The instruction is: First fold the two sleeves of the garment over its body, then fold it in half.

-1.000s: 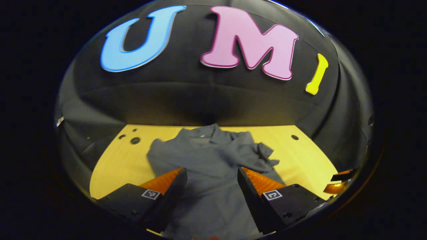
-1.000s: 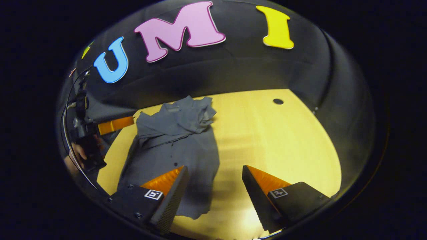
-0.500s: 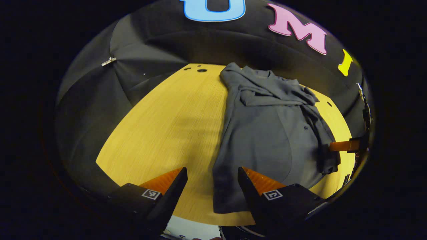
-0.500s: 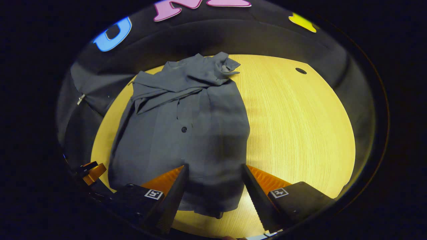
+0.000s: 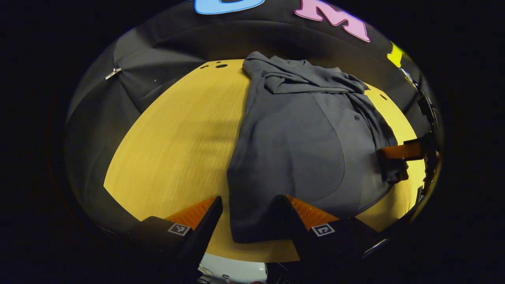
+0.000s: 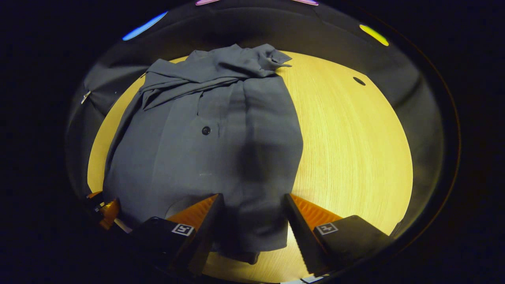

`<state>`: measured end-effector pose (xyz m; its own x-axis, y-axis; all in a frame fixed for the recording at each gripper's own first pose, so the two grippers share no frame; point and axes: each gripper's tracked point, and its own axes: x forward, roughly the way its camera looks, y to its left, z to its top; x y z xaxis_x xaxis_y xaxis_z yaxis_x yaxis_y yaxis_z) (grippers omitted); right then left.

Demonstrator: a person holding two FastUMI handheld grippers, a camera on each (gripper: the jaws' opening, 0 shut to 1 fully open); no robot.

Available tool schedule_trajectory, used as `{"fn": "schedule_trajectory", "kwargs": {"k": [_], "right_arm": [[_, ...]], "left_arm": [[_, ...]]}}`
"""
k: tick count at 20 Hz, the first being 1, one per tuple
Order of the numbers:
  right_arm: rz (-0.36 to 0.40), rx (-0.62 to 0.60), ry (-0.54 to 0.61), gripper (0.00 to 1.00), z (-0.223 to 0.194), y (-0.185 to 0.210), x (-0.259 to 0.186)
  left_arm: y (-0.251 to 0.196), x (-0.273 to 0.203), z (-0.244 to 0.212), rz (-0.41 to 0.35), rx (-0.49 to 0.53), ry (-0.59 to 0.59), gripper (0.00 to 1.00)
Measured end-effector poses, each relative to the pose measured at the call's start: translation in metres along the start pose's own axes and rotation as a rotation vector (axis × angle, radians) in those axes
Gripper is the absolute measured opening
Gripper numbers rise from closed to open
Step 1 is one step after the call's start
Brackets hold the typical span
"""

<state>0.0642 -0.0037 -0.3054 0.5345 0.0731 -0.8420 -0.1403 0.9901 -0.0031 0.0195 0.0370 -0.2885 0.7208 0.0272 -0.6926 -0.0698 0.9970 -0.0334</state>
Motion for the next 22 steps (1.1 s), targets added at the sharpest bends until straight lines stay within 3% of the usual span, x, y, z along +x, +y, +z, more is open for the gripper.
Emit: {"fn": "schedule_trajectory", "kwargs": {"k": [2, 3, 4, 5, 6, 8, 15, 17, 22], "right_arm": [[0.021, -0.024, 0.015, 0.74, 0.0, 0.011, 0.001], [0.041, -0.054, 0.013, 0.44, 0.001, 0.023, 0.001], [0.067, -0.097, 0.001, 0.22, 0.003, 0.024, 0.002], [0.105, -0.108, -0.004, 0.26, 0.001, 0.027, -0.001], [0.139, -0.096, -0.002, 0.11, 0.002, 0.027, 0.0], [0.169, -0.067, -0.002, 0.07, 0.003, 0.026, 0.0], [0.212, 0.006, -0.097, 0.07, 0.03, 0.021, -0.034], [0.223, 0.035, -0.13, 0.06, 0.047, 0.02, -0.044], [0.272, 0.096, -0.214, 0.06, 0.094, 0.032, -0.062]], "left_arm": [[-0.007, -0.001, -0.001, -0.011, 0.004, 0.018, 0.95], [-0.02, 0.001, 0.001, -0.043, 0.042, 0.025, 0.71], [-0.028, 0.002, 0.002, -0.052, 0.045, 0.023, 0.47], [-0.034, 0.001, 0.003, -0.066, 0.05, 0.02, 0.23], [-0.035, 0.002, 0.004, -0.079, 0.038, 0.022, 0.15], [-0.035, 0.002, 0.006, -0.102, 0.01, 0.026, 0.06], [-0.048, -0.032, 0.048, -0.189, -0.128, -0.058, 0.06], [-0.053, -0.045, 0.069, -0.218, -0.153, -0.097, 0.02], [-0.056, -0.055, 0.133, -0.268, -0.183, -0.211, 0.05]]}}
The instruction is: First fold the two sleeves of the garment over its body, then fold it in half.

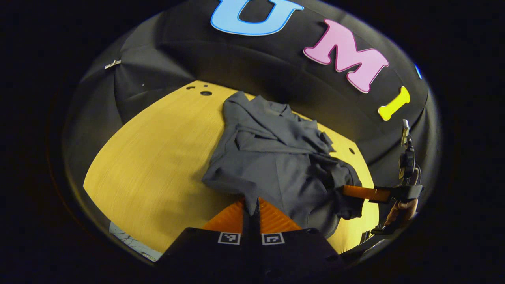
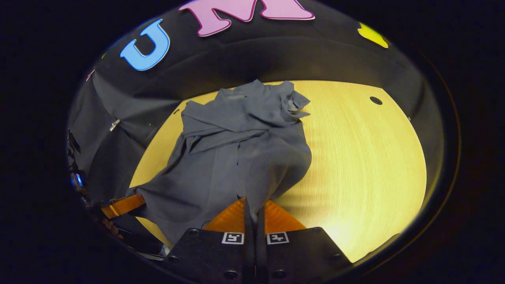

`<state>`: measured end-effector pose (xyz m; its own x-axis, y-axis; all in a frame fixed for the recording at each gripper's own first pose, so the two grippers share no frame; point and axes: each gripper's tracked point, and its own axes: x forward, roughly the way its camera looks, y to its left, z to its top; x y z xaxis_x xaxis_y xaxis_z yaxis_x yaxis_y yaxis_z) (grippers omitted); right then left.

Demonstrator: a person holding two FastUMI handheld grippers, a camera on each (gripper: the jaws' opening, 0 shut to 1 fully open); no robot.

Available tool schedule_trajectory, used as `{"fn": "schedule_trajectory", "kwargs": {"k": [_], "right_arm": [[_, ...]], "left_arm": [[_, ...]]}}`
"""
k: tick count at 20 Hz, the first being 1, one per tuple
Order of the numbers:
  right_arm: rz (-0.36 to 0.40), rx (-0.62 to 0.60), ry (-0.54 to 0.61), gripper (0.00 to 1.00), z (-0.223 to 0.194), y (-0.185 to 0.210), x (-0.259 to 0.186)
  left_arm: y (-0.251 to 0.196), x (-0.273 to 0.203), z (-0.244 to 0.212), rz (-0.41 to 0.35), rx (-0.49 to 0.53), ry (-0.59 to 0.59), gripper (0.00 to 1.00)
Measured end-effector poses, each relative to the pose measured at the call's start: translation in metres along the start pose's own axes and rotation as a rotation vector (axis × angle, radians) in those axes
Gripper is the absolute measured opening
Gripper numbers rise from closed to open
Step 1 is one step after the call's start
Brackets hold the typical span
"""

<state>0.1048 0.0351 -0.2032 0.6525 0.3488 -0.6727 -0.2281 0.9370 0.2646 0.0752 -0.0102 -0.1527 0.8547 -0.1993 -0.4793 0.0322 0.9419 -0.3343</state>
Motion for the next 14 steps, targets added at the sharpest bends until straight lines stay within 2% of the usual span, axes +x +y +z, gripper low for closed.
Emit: {"fn": "schedule_trajectory", "kwargs": {"k": [3, 4, 7, 11, 14], "right_arm": [[0.02, -0.023, -0.058, 0.06, 0.037, 0.007, 0.0], [0.026, -0.028, -0.089, 0.06, 0.06, 0.011, 0.006], [0.031, -0.038, -0.129, 0.06, 0.089, 0.015, 0.018], [0.019, -0.043, -0.211, 0.06, 0.139, 0.016, 0.036], [-0.015, 0.007, -0.307, 0.06, 0.185, 0.009, 0.059]], "left_arm": [[0.005, 0.011, 0.026, 0.0, 0.021, -0.039, 0.05], [0.002, 0.02, 0.052, -0.009, 0.004, -0.071, 0.05], [0.002, 0.038, 0.099, -0.007, 0.006, -0.132, 0.05], [-0.007, 0.067, 0.167, -0.029, 0.02, -0.231, 0.05], [-0.009, 0.097, 0.214, -0.027, 0.028, -0.311, 0.05]]}}
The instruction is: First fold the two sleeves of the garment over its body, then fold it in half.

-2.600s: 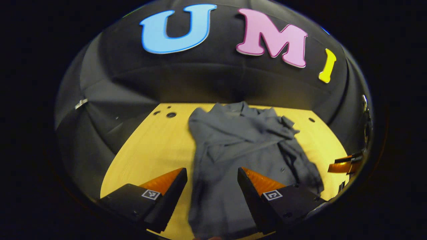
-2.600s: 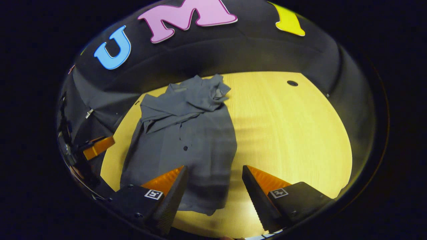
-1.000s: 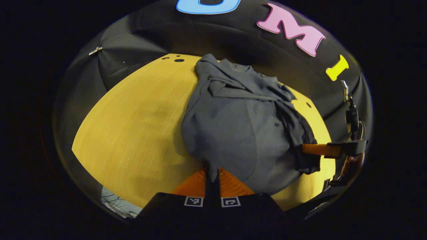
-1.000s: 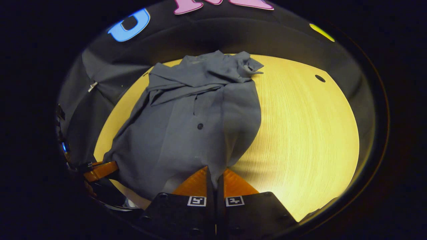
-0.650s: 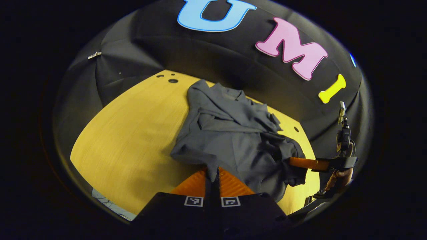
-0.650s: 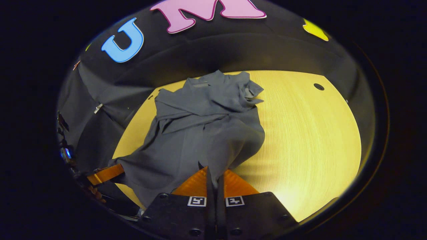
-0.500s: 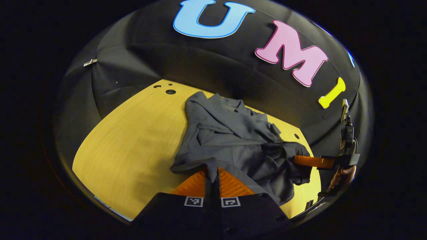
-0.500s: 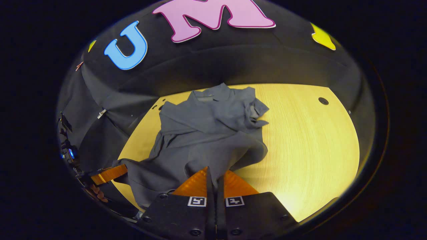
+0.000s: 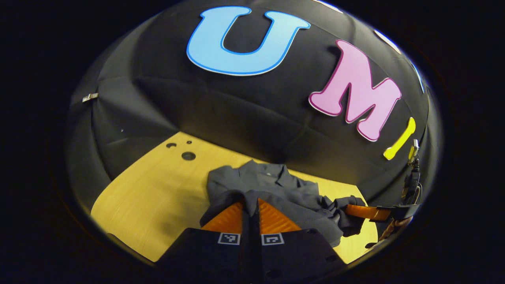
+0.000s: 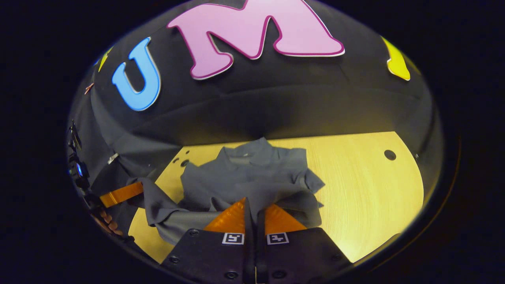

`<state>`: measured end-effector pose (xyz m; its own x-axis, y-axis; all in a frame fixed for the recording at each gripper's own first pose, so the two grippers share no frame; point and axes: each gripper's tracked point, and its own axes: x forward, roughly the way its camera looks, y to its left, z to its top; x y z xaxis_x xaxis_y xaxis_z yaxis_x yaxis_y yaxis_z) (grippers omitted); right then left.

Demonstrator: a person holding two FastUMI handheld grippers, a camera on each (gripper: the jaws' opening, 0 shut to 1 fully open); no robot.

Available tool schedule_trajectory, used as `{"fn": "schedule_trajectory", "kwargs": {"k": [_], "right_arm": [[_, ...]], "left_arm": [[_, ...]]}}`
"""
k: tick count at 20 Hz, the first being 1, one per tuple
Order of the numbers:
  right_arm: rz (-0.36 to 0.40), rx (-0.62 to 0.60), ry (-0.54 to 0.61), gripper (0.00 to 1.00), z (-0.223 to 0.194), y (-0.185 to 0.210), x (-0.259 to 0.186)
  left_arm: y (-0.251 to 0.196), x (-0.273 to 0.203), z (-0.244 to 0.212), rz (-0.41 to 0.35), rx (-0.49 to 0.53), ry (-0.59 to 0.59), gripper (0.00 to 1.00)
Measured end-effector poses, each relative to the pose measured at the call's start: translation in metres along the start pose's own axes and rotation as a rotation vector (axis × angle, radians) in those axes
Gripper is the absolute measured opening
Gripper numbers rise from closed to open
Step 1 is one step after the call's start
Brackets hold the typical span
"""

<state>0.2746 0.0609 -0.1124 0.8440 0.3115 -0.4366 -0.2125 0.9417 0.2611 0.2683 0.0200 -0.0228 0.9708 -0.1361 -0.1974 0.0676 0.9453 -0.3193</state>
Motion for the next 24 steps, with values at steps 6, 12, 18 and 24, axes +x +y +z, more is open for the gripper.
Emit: {"fn": "schedule_trajectory", "kwargs": {"k": [6, 12, 18, 24], "right_arm": [[-0.055, 0.093, -0.136, 0.06, 0.041, -0.01, 0.077], [-0.181, 0.075, -0.177, 0.06, 0.04, -0.042, 0.149], [-0.247, -0.086, -0.29, 0.86, 0.056, -0.038, 0.119], [-0.343, -0.192, -0.411, 0.99, 0.071, -0.031, 0.001]], "left_arm": [[0.034, 0.097, 0.03, 0.047, -0.047, -0.076, 0.05], [0.072, 0.178, 0.012, 0.078, -0.133, -0.068, 0.08], [0.065, 0.139, 0.026, 0.105, 0.008, -0.074, 0.83], [0.033, 0.025, 0.035, 0.119, 0.098, -0.107, 0.96]]}}
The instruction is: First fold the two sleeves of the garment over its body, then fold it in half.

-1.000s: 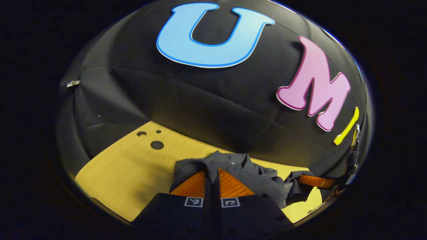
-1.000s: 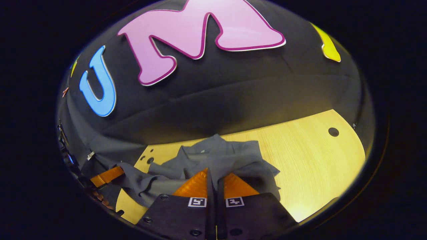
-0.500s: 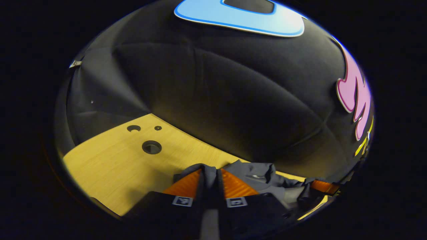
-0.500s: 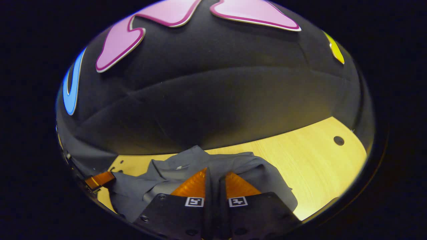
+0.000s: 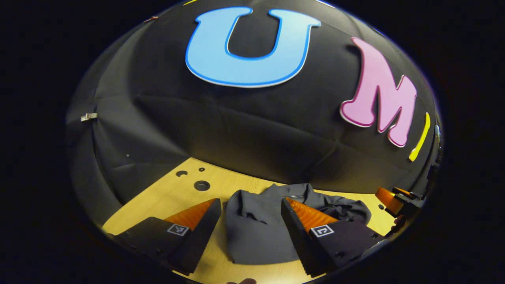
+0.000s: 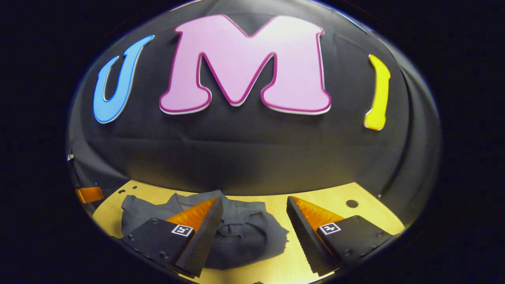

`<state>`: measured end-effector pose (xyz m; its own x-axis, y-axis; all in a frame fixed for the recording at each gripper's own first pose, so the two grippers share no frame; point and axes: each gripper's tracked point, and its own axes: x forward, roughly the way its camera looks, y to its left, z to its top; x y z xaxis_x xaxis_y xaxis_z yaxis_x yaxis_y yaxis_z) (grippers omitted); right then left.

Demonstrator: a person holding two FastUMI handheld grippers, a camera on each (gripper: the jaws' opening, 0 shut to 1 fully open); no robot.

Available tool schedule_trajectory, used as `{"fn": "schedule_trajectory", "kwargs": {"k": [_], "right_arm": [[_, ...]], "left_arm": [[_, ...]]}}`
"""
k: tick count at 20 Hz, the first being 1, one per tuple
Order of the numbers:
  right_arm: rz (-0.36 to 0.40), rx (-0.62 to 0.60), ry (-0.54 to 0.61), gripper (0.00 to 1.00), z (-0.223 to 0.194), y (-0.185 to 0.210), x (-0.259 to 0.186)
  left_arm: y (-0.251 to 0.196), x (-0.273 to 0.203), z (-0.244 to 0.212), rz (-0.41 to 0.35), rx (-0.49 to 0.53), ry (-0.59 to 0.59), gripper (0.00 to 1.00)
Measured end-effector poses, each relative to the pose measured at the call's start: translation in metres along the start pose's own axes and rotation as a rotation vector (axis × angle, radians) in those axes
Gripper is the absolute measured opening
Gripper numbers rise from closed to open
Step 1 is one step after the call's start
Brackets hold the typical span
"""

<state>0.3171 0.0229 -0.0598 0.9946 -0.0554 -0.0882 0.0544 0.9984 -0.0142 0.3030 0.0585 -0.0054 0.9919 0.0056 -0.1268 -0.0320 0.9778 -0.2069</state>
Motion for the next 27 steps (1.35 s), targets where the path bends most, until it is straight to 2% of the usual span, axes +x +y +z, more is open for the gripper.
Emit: {"fn": "schedule_trajectory", "kwargs": {"k": [4, 5, 6, 8, 10, 11, 14, 16, 19, 21, 23, 27], "right_arm": [[0.032, -0.024, -0.029, 0.99, 0.018, 0.001, -0.087], [0.04, -0.036, -0.034, 0.99, 0.02, 0.003, -0.104], [0.044, -0.049, -0.039, 0.99, 0.022, 0.003, -0.121], [0.055, -0.058, -0.036, 0.98, 0.025, 0.003, -0.16], [0.057, -0.042, -0.042, 0.98, 0.028, 0.0, -0.199], [0.051, -0.046, -0.049, 0.98, 0.028, -0.007, -0.222], [0.033, -0.014, 0.004, 0.98, 0.006, -0.022, -0.254], [0.043, 0.004, 0.03, 0.98, -0.005, -0.022, -0.275], [0.067, -0.009, 0.068, 0.98, -0.024, -0.016, -0.308], [0.099, 0.036, 0.114, 0.98, -0.042, -0.002, -0.333], [0.118, 0.035, 0.141, 0.98, -0.05, 0.004, -0.343], [0.118, 0.038, 0.163, 0.98, -0.056, 0.01, -0.346]], "left_arm": [[-0.005, -0.09, 0.014, 0.02, 0.021, -0.053, 0.96], [-0.008, -0.107, 0.015, 0.016, 0.011, -0.048, 0.92], [-0.013, -0.124, 0.013, 0.007, -0.001, -0.043, 0.96], [-0.021, -0.158, 0.013, -0.014, -0.001, -0.051, 0.96], [-0.024, -0.2, 0.016, 0.001, 0.057, -0.095, 0.96], [-0.026, -0.243, 0.019, -0.012, 0.088, -0.135, 0.96], [-0.032, -0.293, 0.011, -0.015, 0.14, -0.164, 0.96], [-0.042, -0.319, 0.001, -0.046, 0.163, -0.178, 0.95], [-0.045, -0.345, -0.027, -0.066, 0.166, -0.157, 0.95], [-0.038, -0.352, -0.05, -0.052, 0.141, -0.113, 0.96], [-0.039, -0.351, -0.069, -0.073, 0.128, -0.046, 0.96], [-0.038, -0.346, -0.083, -0.1, 0.151, -0.001, 0.96]]}}
